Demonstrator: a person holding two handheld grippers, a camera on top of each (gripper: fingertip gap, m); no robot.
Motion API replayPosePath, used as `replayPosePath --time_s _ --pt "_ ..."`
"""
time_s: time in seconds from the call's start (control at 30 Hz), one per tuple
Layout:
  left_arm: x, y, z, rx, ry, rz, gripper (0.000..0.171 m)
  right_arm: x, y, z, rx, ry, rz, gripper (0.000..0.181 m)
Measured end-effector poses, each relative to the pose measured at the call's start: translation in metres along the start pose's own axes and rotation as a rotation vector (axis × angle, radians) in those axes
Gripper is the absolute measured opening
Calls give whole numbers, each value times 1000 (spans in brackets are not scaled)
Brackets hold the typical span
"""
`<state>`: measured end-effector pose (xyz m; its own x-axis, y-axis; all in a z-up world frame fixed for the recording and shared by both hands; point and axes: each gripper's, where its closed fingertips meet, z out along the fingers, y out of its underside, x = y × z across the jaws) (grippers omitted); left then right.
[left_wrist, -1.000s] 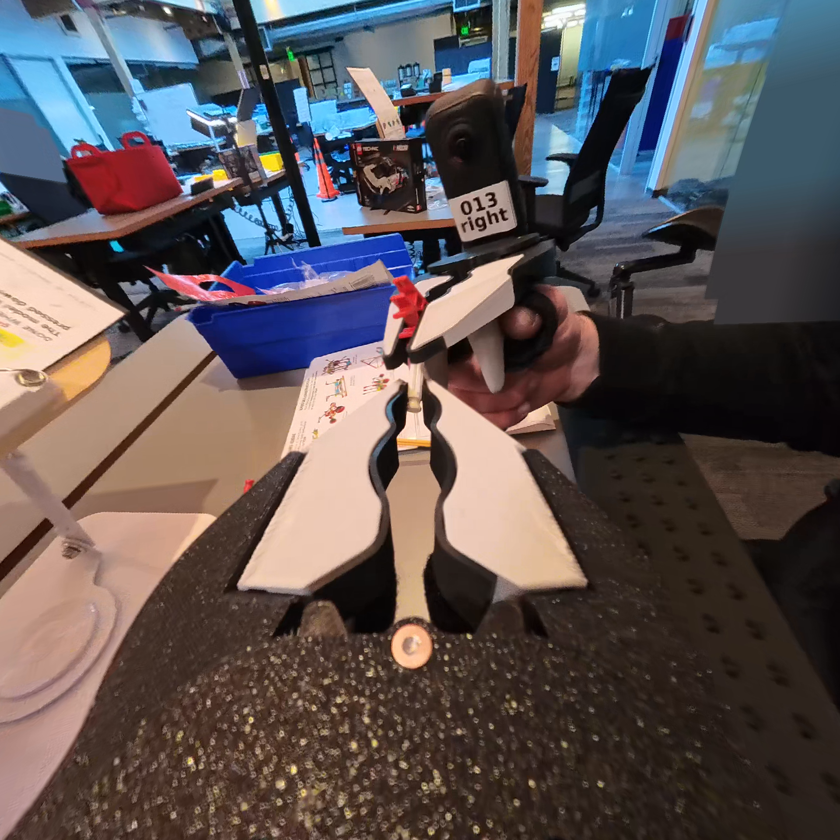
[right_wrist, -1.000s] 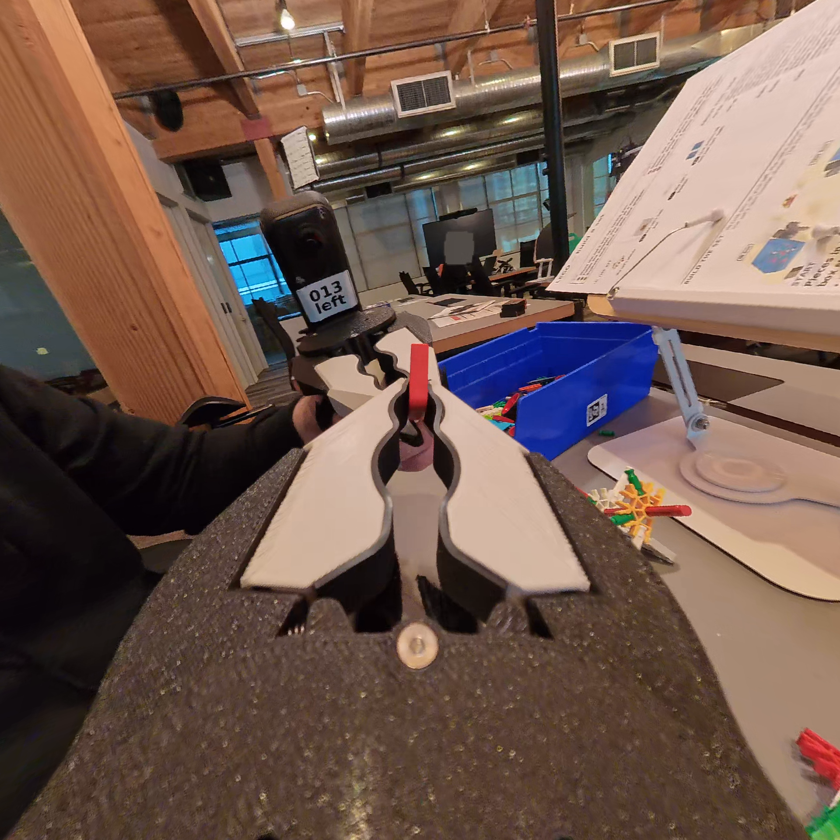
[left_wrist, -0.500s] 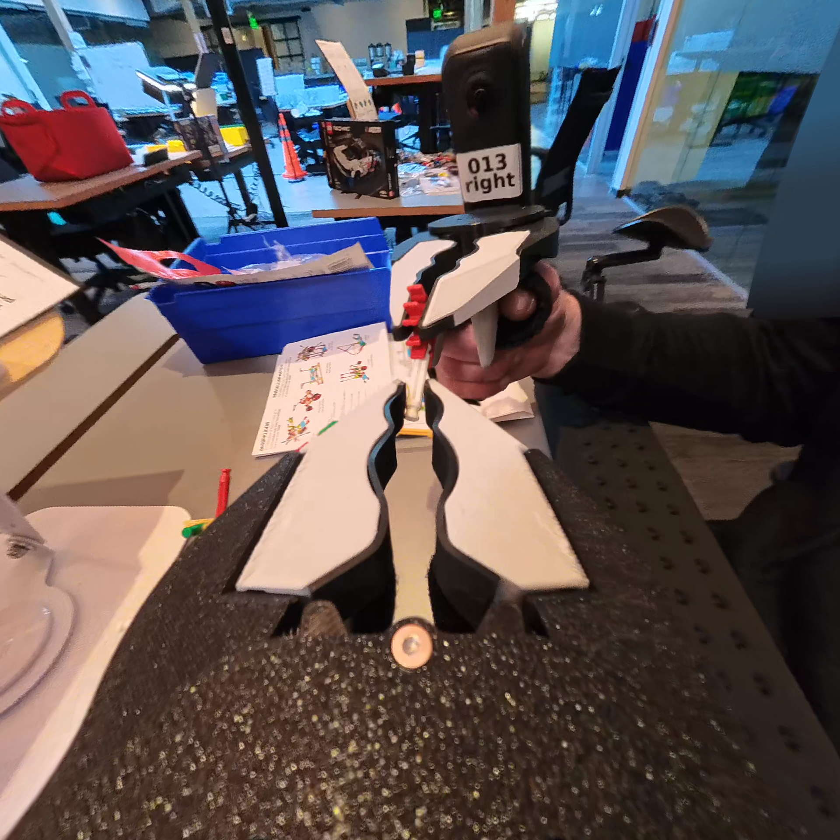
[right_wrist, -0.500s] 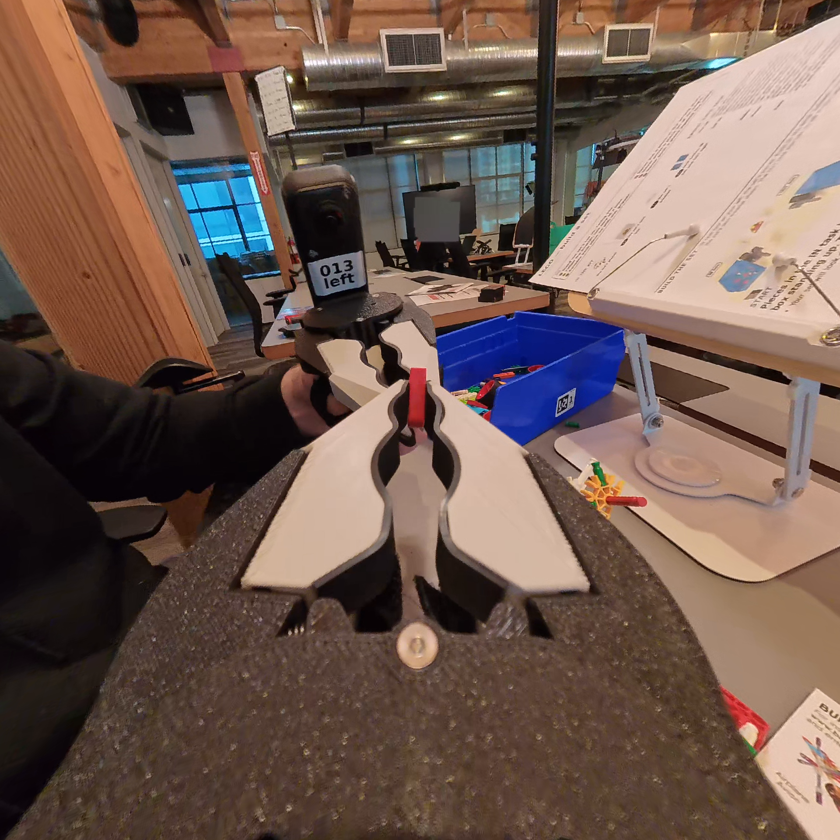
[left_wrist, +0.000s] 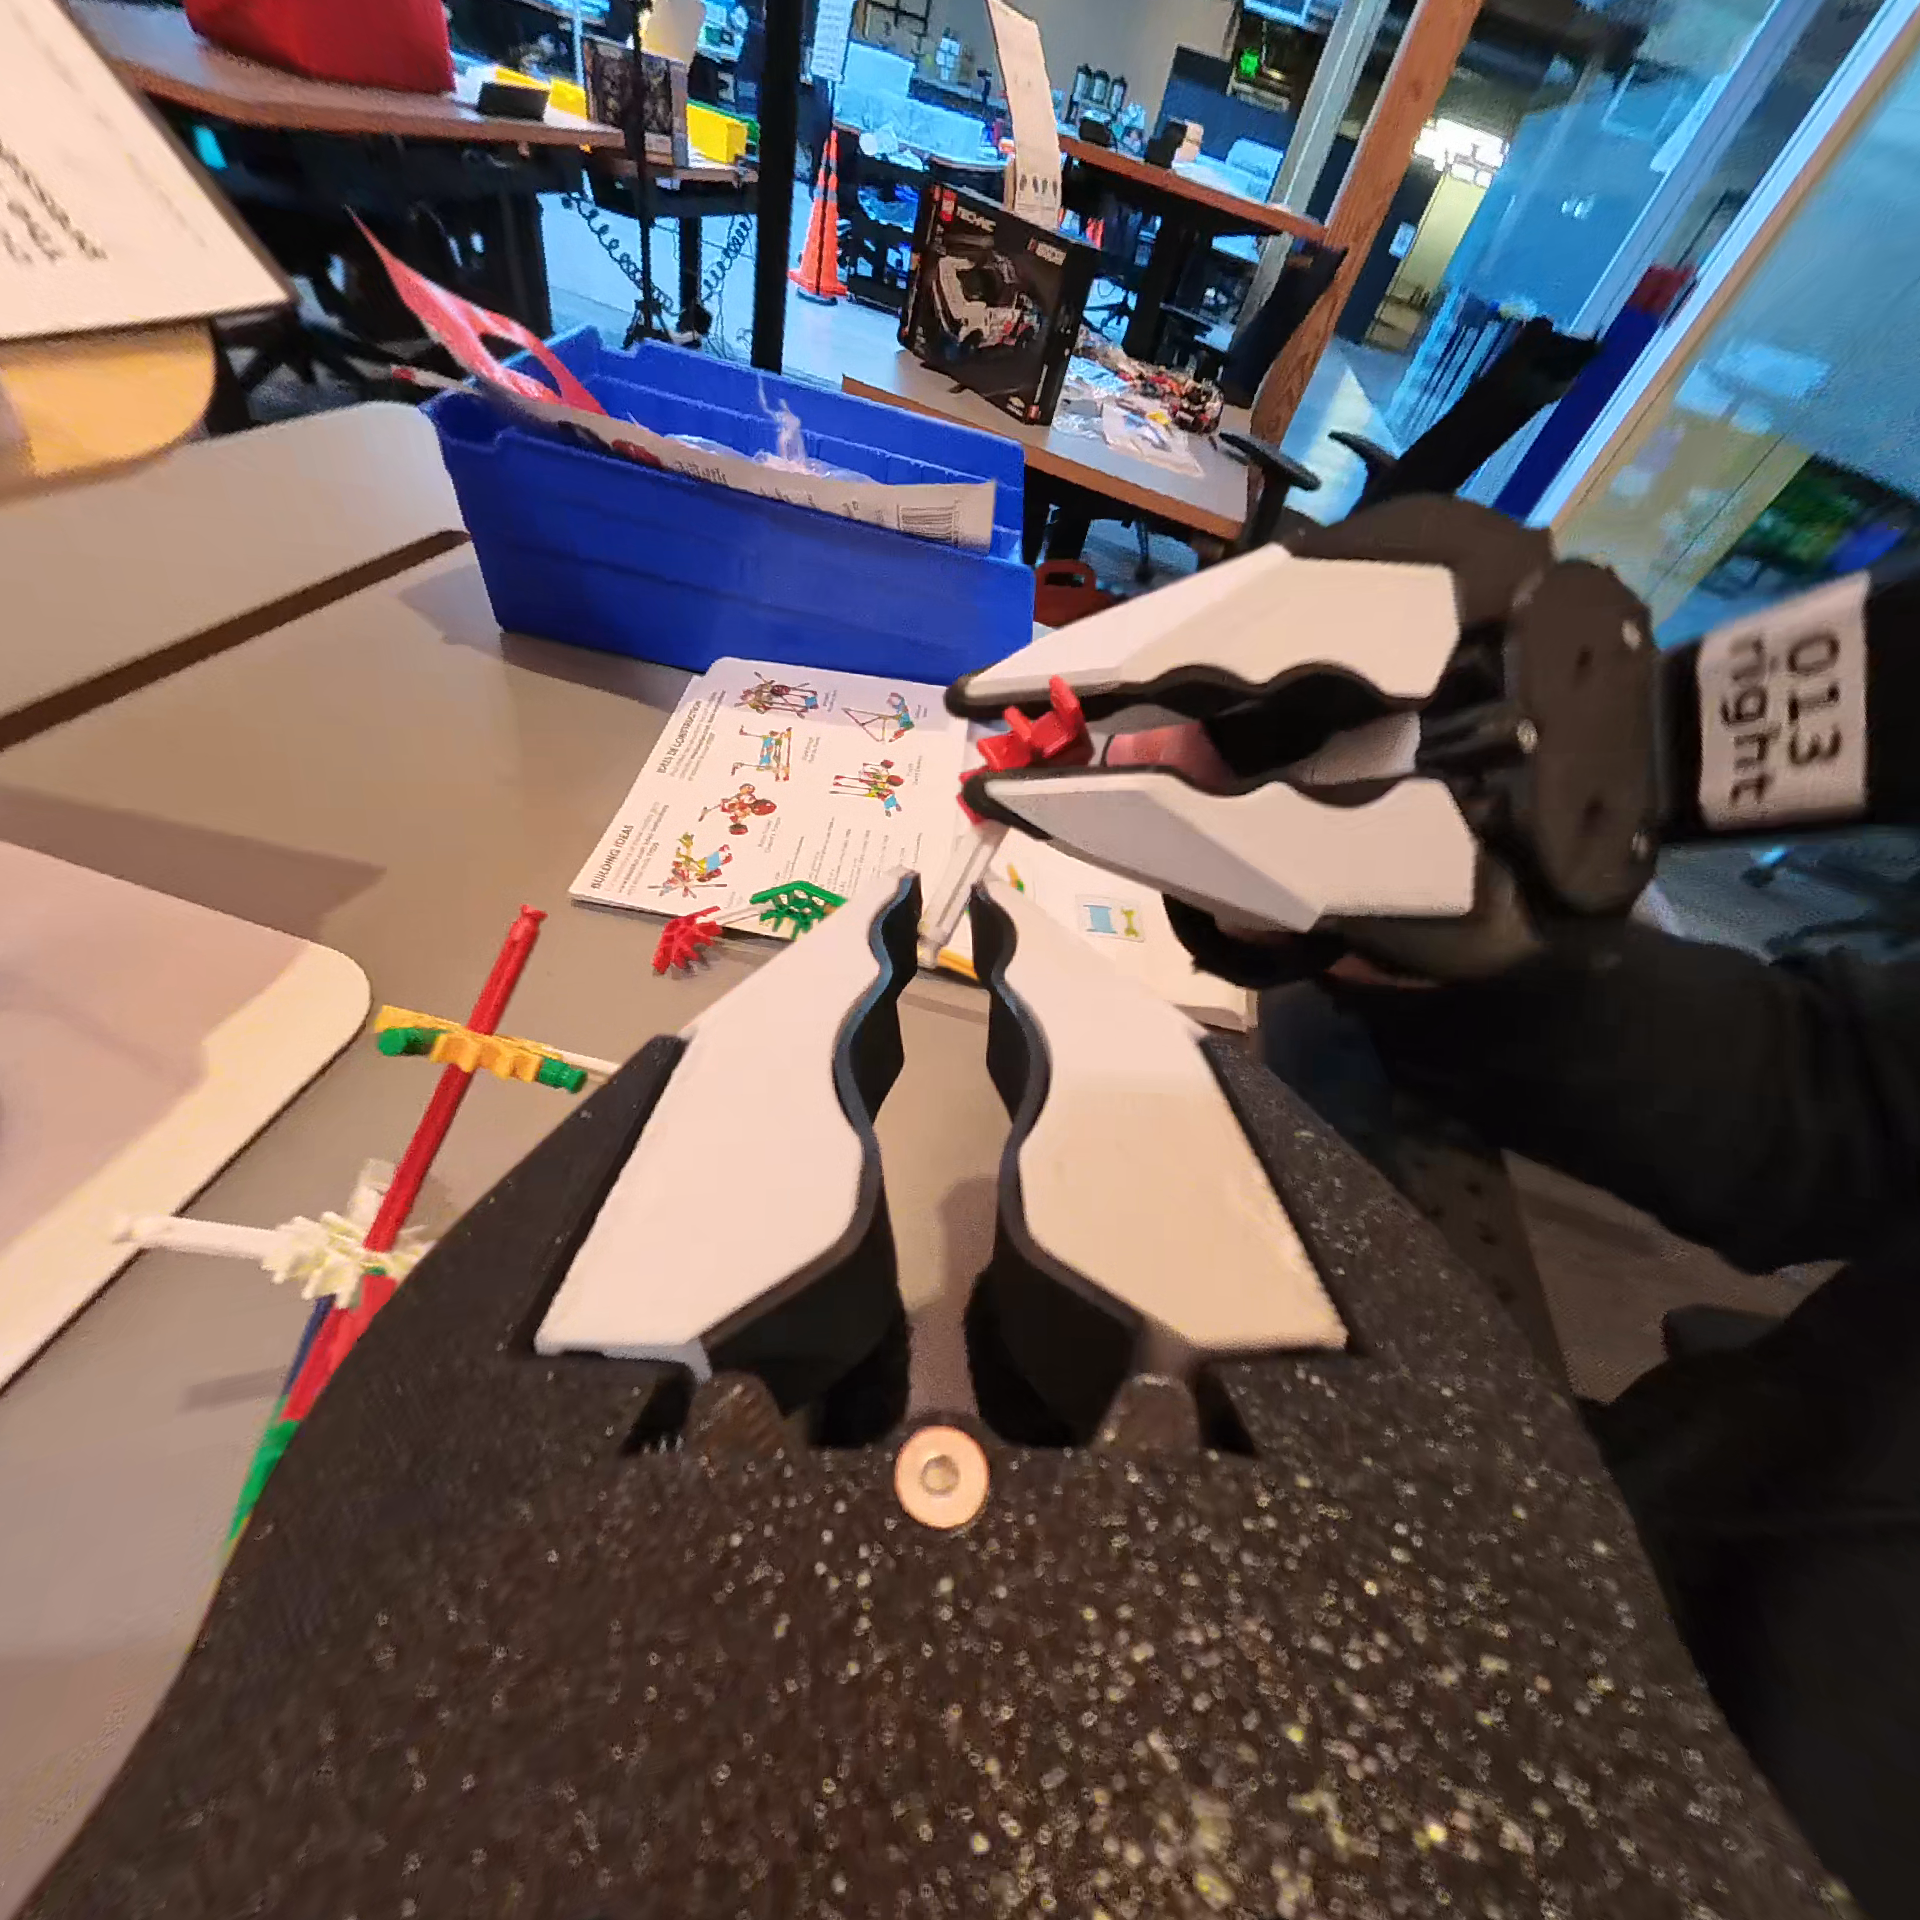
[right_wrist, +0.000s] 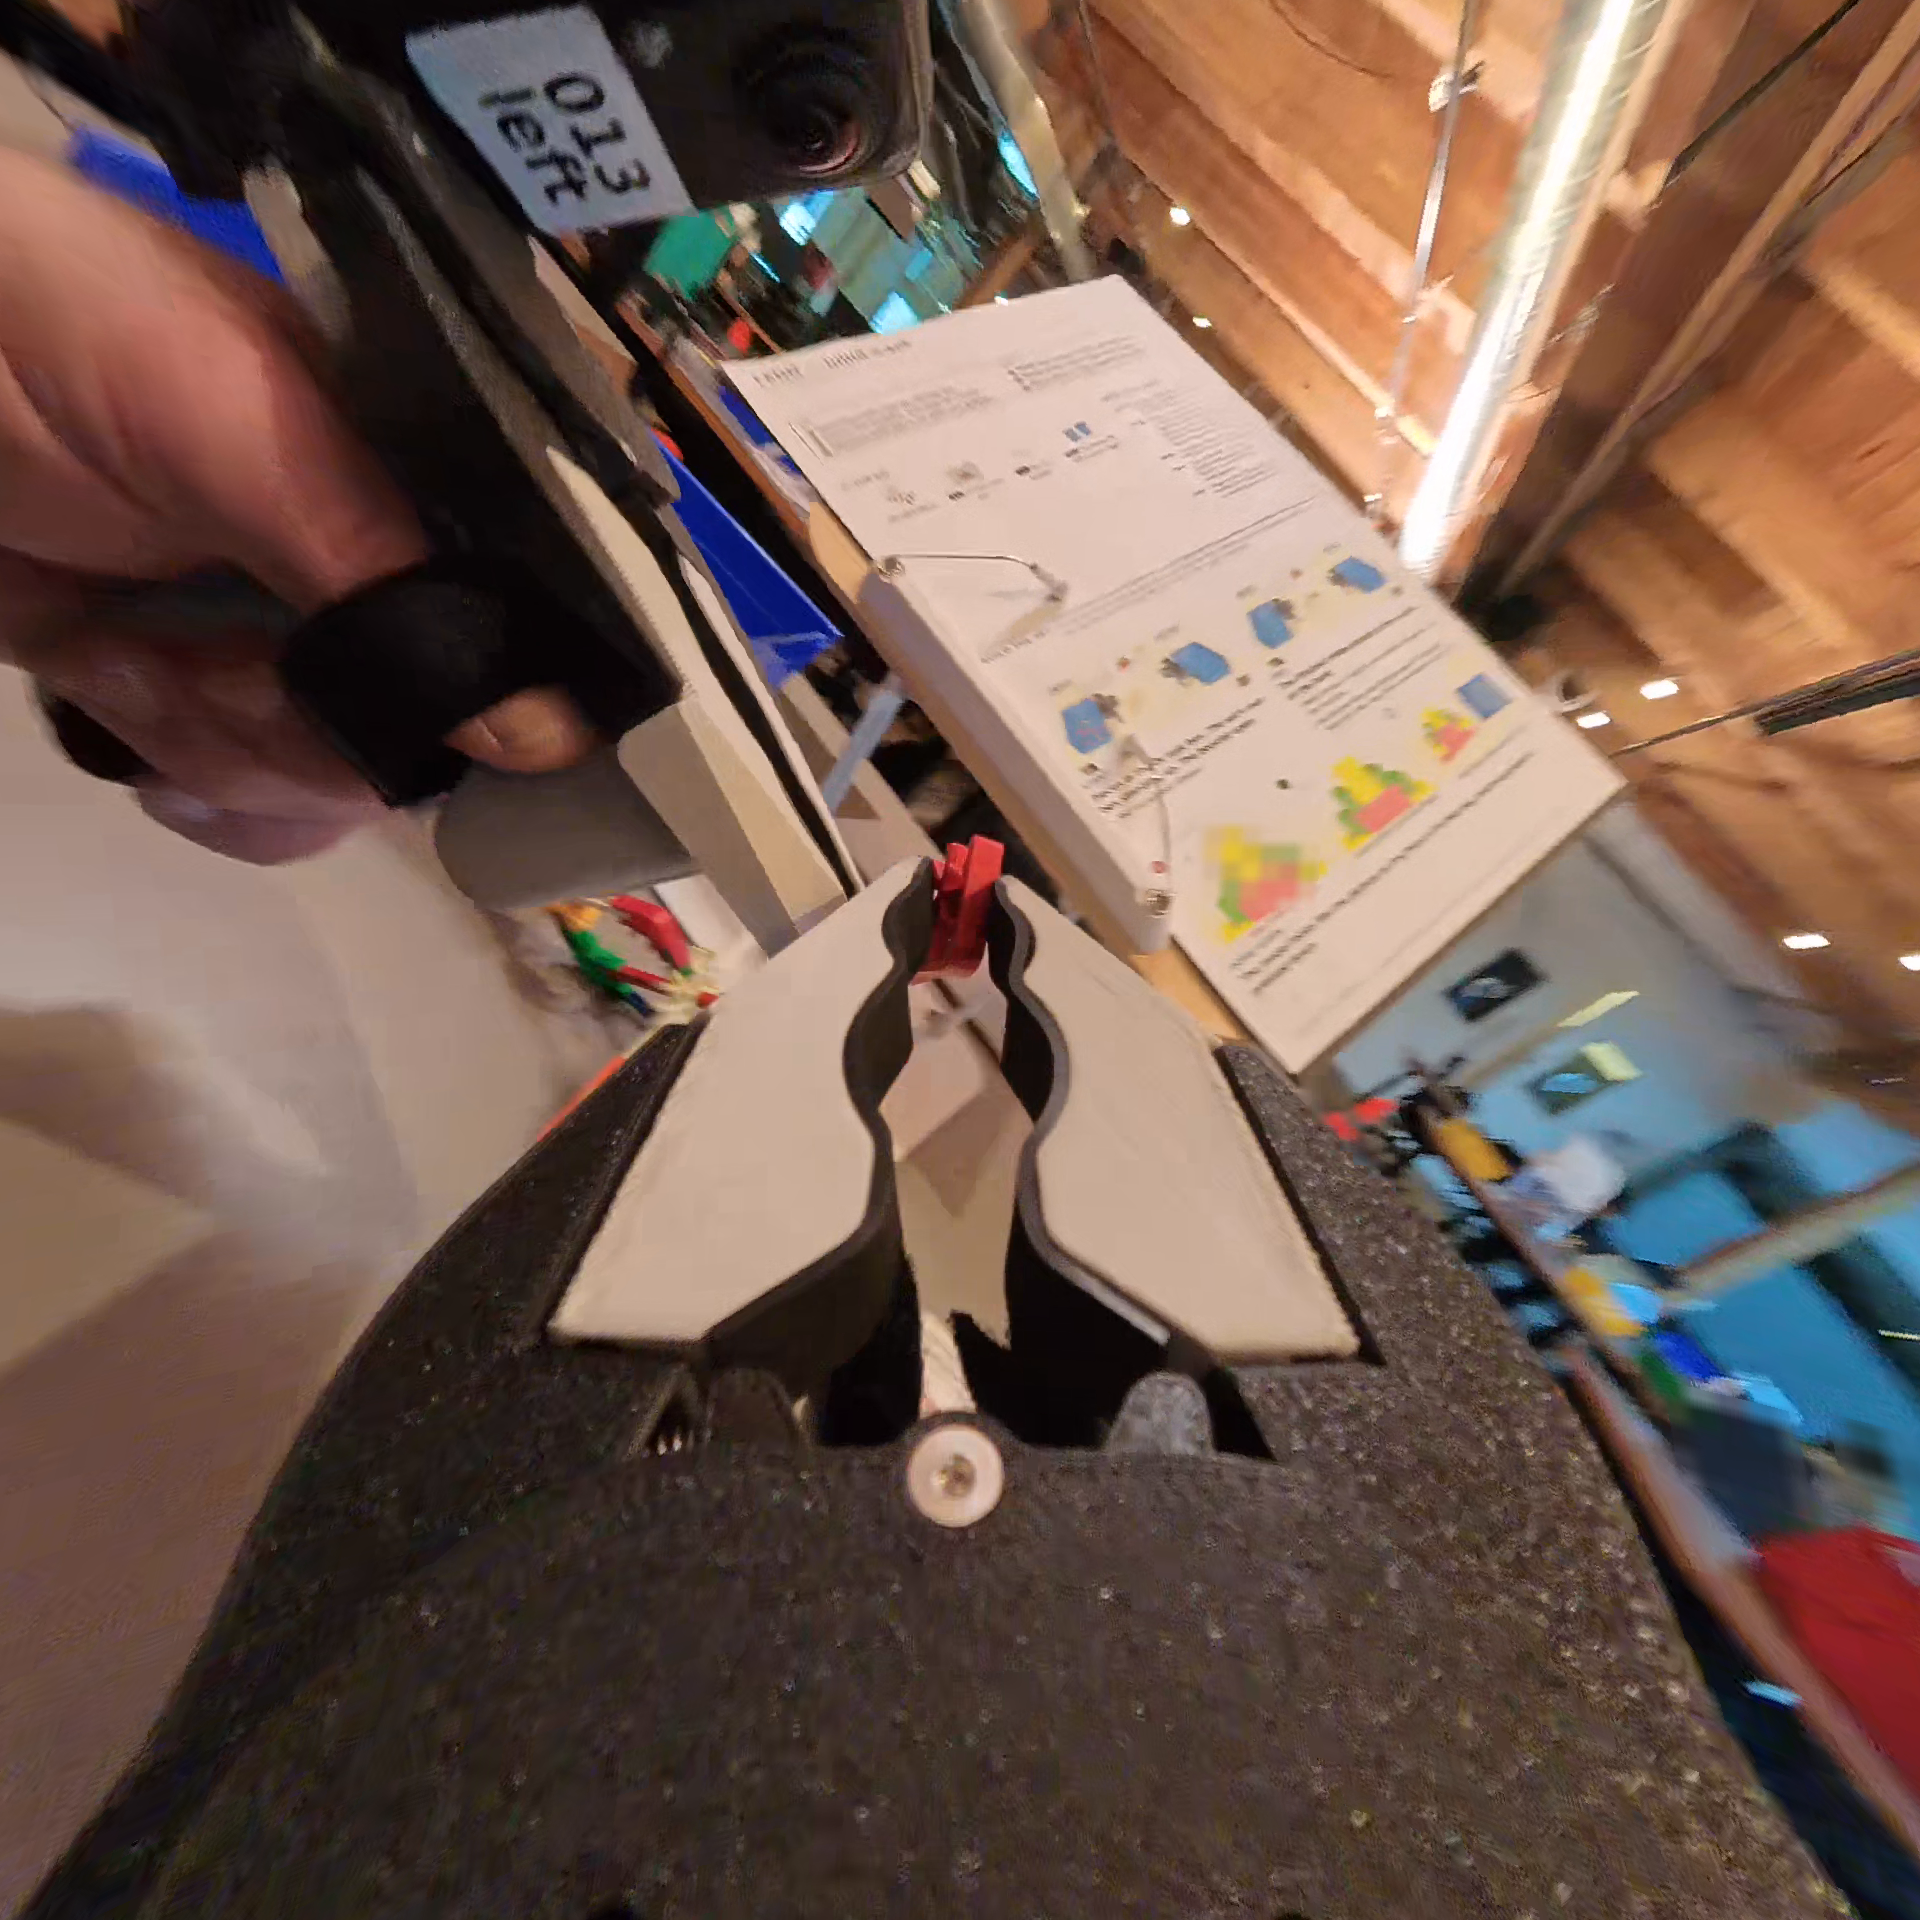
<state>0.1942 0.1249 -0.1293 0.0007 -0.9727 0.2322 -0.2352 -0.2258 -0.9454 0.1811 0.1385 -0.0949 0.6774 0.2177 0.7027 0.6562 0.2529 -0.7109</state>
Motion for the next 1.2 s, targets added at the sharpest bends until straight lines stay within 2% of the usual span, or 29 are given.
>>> replayPosePath --time_s 0.1,0.17,0.27,0.33,0.4,0.63,0.7,0.77,0.83,0.9,0.93,1.03,1.1,1.2 --pt "7 -1 6 32 60 -124 1 -2 -2 4 -46 113 -209 2" --pt "0 2 5 31 55 -145 2 -3 2 6 -41 83 -158 3" --pt "-7 -2 -3 -12 -25 -5 3 8 -5 -1 5 94 -62 3" --pt "-20 -3 -19 -92 -133 137 3 10 2 -1 7 63 25 4" --pt "-45 -5 -48 -166 -281 249 3 10 6 -2 -1 48 21 4" --pt "-131 -14 -179 -380 -857 396 3 -6 9 6 -3 -57 93 4" --pt "-142 -5 -194 -423 -893 345 15 -10 11 9 -6 -99 152 4" --pt "-161 9 -207 -495 -983 332 39 -13 13 10 -11 -140 216 4" --pt "-168 22 -203 -551 -981 332 58 -16 14 10 -3 -185 289 4" --pt "-166 20 -194 -553 -984 387 65 -18 16 10 -4 -222 351 4" --pt "-157 15 -180 -525 -933 427 64 -20 15 10 1 -249 386 4" --pt "-109 -7 -127 -374 -720 597 58 -29 10 9 30 -359 546 4" --pt "-69 -7 -88 -330 -556 744 57 -35 4 8 57 -452 690 4" --pt "-27 1 -46 -288 -421 942 60 -38 -4 4 96 -580 900 4"
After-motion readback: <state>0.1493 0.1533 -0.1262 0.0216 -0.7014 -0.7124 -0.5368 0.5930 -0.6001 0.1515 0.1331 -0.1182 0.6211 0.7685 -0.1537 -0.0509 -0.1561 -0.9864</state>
